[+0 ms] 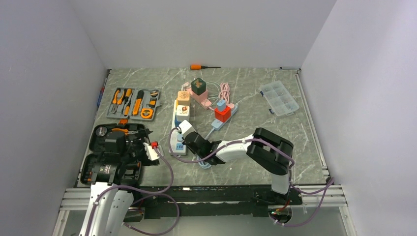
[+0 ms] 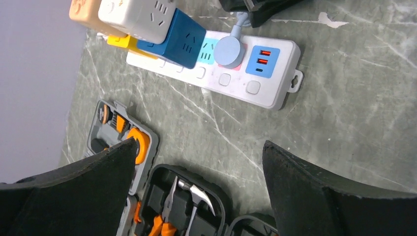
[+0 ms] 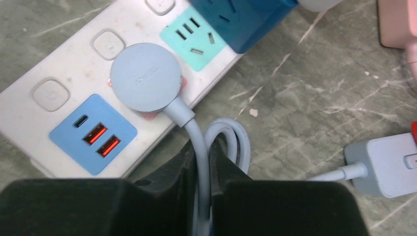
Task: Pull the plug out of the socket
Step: Pick up the socket from the center of the board.
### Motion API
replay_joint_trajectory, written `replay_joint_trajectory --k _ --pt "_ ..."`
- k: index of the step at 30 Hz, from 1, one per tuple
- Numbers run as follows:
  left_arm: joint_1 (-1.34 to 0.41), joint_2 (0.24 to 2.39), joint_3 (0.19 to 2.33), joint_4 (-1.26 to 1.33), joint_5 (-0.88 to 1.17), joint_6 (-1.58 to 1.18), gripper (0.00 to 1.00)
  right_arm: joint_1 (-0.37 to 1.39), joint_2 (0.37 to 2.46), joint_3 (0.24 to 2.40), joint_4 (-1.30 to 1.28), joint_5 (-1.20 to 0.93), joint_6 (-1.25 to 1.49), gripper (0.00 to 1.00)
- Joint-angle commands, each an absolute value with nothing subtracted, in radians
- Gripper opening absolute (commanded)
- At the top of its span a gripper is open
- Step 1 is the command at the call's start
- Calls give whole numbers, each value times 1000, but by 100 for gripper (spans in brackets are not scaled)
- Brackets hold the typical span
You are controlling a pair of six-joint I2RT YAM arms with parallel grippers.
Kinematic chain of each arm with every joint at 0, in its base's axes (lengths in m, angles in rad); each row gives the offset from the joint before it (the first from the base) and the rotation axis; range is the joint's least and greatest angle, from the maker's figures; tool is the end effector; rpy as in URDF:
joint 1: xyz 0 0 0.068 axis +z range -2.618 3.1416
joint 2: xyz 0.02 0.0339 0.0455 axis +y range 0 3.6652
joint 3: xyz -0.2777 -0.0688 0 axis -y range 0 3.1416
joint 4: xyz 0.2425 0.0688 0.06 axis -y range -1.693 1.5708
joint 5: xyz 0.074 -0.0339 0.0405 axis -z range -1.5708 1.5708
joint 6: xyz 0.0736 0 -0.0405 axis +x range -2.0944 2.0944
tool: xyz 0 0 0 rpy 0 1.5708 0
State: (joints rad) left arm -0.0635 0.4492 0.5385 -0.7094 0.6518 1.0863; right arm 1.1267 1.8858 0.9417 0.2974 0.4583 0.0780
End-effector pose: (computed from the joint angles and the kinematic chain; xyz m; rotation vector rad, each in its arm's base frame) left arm 0.1108 -0.0518 0.2385 1.3945 1.5055 -0.0866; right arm 0.2050 0.3550 0.1319 -0.8536 1.9709 0.1919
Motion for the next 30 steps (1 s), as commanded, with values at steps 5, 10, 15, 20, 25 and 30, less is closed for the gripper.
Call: replay_joint_trajectory --k 5,10,15,20,25,30 --pt "-64 335 359 -593 789 1410 99 1131 1755 871 384 355 121 0" --pt "-64 257 249 -543 863 1600 99 1124 1651 845 383 269 157 0" --pt "-64 204 155 -481 940 1729 99 1109 1580 835 392 190 209 0" --pt "-64 168 85 -325 1014 1732 99 1094 1530 837 397 131 247 0" --pt "-64 208 93 -391 1067 1850 99 1090 1502 838 397 109 264 0" --pt "-64 262 101 -474 1098 1974 99 1089 1498 840 418 107 290 0"
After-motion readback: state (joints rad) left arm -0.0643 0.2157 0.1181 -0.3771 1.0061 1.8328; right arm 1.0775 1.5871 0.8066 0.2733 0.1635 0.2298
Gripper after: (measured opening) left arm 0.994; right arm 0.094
